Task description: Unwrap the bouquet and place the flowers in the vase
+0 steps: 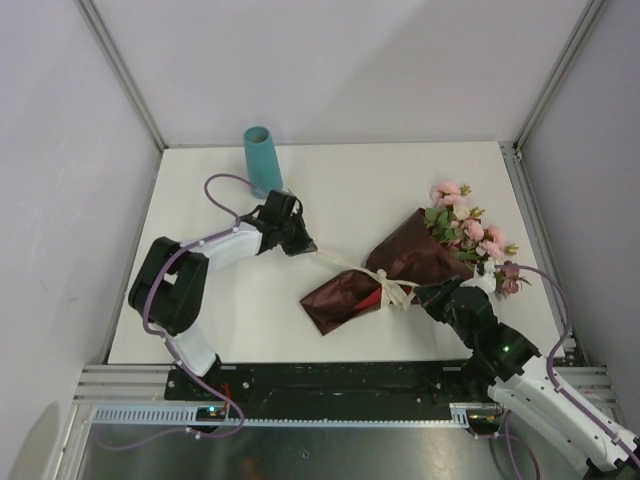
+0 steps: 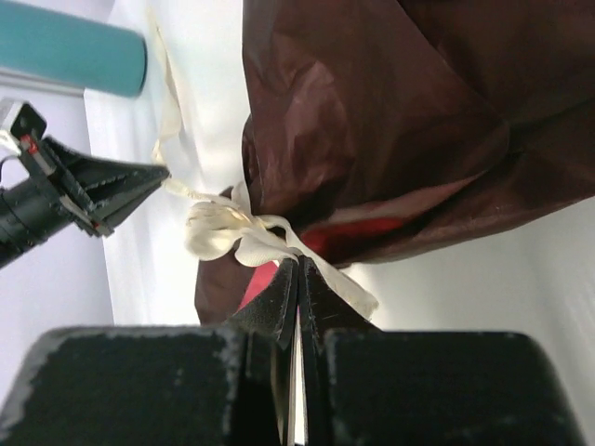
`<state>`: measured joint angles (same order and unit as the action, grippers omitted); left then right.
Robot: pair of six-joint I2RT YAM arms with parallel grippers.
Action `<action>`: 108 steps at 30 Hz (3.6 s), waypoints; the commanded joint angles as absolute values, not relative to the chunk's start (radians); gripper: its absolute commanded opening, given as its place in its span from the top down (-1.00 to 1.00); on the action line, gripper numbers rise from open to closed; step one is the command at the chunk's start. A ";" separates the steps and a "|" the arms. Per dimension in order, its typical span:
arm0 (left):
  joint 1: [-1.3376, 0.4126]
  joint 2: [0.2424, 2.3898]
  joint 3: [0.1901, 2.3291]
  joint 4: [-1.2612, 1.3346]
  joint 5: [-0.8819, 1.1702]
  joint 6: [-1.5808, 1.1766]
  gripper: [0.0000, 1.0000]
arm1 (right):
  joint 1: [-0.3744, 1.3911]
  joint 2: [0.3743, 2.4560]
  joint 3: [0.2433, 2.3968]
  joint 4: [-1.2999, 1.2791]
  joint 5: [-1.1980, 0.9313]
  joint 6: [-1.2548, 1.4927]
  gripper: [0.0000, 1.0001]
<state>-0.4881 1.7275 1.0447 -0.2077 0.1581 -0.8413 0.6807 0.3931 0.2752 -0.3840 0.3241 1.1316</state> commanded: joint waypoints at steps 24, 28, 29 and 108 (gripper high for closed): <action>-0.006 1.392 1.087 -0.430 -0.072 -0.744 1.00 | 0.579 0.381 0.330 -0.449 0.421 1.088 1.00; 0.025 1.387 1.082 -0.431 -0.023 -0.737 1.00 | 0.558 0.366 0.342 -0.443 0.402 1.058 1.00; 0.026 1.387 1.077 -0.430 0.003 -0.734 1.00 | 0.555 0.365 0.348 -0.438 0.399 1.048 1.00; -0.489 1.418 0.622 -0.131 0.243 -0.748 0.04 | 0.711 1.633 0.946 -0.044 -0.027 0.478 0.33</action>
<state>-0.4786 1.4345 0.6338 -0.1505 0.2611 -0.7341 0.6758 1.6524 0.9463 -0.0479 -0.1074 0.5217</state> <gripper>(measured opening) 0.480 0.341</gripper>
